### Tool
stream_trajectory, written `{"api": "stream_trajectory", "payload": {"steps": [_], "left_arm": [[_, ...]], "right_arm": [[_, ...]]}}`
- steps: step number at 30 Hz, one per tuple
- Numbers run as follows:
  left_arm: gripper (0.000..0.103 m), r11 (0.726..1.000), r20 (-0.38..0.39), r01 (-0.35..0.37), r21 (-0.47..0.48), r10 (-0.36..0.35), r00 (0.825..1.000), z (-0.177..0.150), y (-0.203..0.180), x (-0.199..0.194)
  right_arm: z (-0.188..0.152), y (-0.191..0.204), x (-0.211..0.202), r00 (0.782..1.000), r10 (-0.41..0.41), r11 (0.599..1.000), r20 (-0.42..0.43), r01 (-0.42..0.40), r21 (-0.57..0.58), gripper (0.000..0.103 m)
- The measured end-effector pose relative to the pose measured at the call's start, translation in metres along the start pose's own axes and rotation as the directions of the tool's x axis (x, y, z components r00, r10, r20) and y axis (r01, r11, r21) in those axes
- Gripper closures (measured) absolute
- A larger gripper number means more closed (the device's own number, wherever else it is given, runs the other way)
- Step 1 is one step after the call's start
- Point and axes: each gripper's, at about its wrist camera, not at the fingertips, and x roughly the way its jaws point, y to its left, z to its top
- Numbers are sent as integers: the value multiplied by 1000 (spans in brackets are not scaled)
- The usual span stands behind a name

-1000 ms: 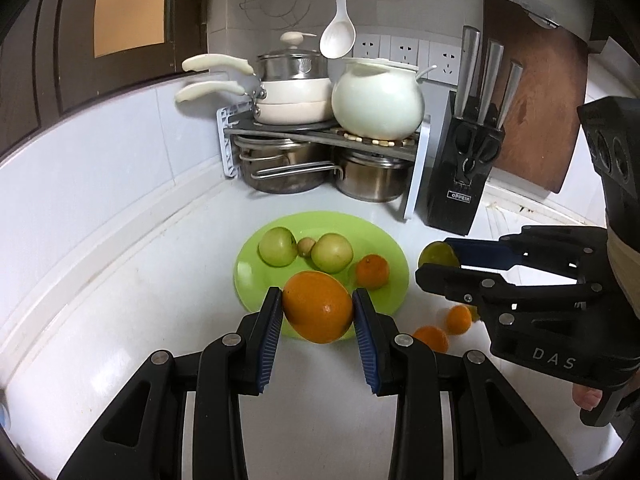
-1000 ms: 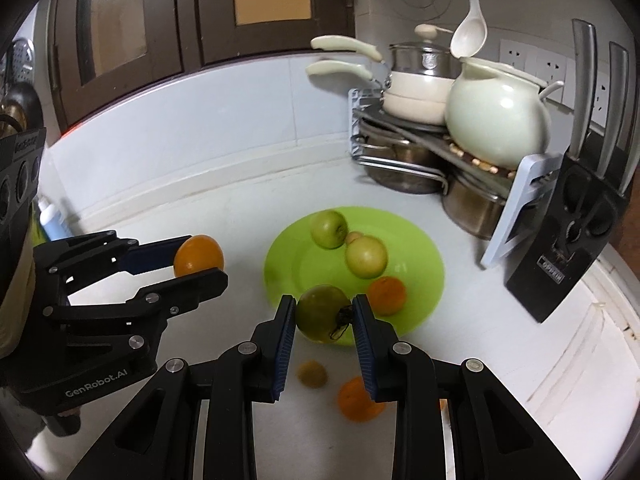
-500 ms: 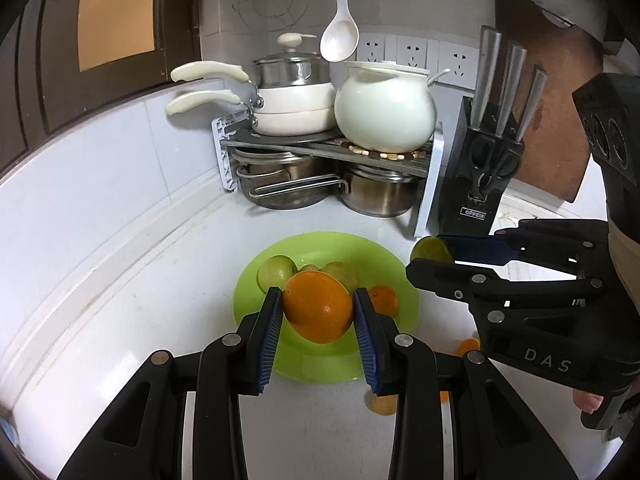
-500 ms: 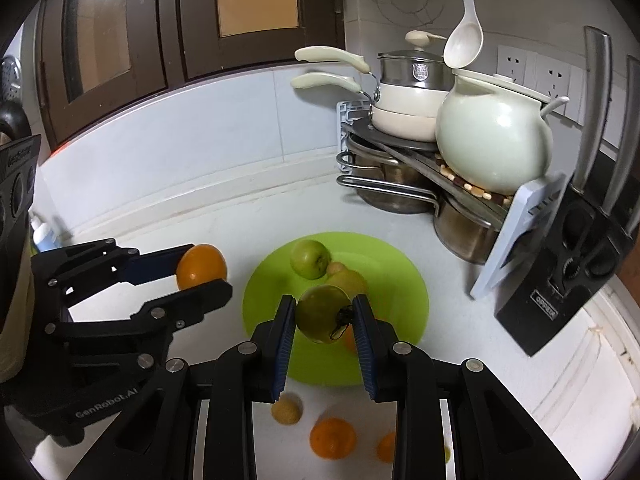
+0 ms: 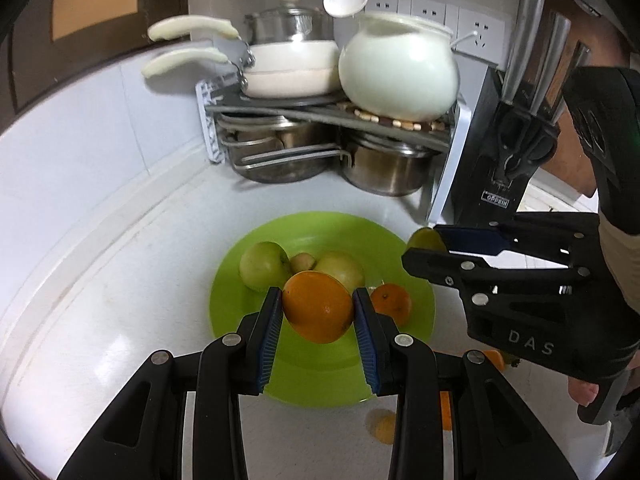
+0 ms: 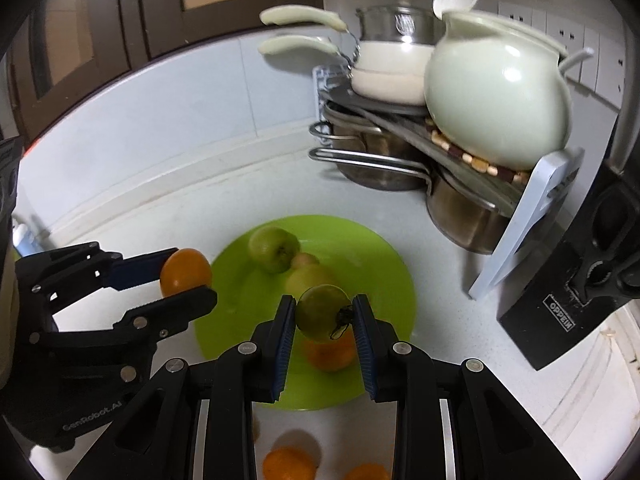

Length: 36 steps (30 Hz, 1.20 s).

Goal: Organize fruits
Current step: 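Carry the orange with the left tool over the plate while the right tool carries the tomato, then open the left tool releasing the orange while the right tool releases the tomato onto the plate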

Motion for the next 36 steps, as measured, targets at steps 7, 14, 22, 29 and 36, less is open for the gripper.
{"api": "stream_trajectory", "payload": {"steps": [7, 14, 22, 29, 36], "left_arm": [[68, 1000, -58, 24, 5, -24, 998, -5, -4, 27], [68, 999, -99, 35, -4, -36, 994, -9, -7, 41], [68, 999, -103, 33, -23, -35, 994, -5, -4, 45], [67, 999, -85, 25, -26, -28, 996, -3, -4, 37], [64, 999, -61, 25, -29, -26, 998, -3, -4, 27]], "right_arm": [[-3, -13, 24, 999, 8, 1000, -43, -7, 24, 73], [-8, -17, 38, 997, 9, 999, -75, -6, 34, 73], [-8, -19, 40, 998, 1, 999, -70, 3, 46, 70], [-11, -20, 32, 998, 12, 998, -60, -8, 57, 70], [-11, -19, 21, 999, 23, 998, -36, -21, 51, 70]]}}
